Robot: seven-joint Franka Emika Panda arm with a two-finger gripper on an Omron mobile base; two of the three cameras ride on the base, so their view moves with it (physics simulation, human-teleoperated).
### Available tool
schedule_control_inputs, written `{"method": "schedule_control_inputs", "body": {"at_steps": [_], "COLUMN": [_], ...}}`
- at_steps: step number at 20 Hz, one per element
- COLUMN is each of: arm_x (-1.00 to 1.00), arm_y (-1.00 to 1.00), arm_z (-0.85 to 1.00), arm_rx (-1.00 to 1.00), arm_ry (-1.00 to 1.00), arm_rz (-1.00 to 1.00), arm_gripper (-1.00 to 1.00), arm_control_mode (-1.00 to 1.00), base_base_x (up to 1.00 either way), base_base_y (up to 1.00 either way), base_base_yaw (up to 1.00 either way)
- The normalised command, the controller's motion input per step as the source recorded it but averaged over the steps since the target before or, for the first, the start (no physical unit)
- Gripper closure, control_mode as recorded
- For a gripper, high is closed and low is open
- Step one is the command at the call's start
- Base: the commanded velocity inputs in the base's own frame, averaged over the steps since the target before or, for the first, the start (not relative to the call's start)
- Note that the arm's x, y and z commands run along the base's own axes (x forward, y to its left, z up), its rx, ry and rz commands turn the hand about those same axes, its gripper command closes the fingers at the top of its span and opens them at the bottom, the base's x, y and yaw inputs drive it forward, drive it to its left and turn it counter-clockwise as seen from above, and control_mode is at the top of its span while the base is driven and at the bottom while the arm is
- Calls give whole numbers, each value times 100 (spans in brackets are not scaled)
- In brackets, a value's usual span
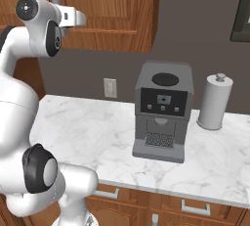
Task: Open the cabinet. Pick the spray and place it next to the sink. Then close the cabinet.
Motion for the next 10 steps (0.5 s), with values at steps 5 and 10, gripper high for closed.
{"method": "schedule_control_inputs", "body": {"at_steps": [5,10], "arm_x": [-5,-30], "arm_y": [-1,0], "arm_z": [0,0], "arm_rx": [10,6], "arm_ry": [0,0], "arm_rz": [1,1], "arm_gripper": [100,100], "arm_control_mode": [-100,-100], "base_base_x": [0,0], "base_base_y": [0,0], "base_base_yaw": [0,0]}}
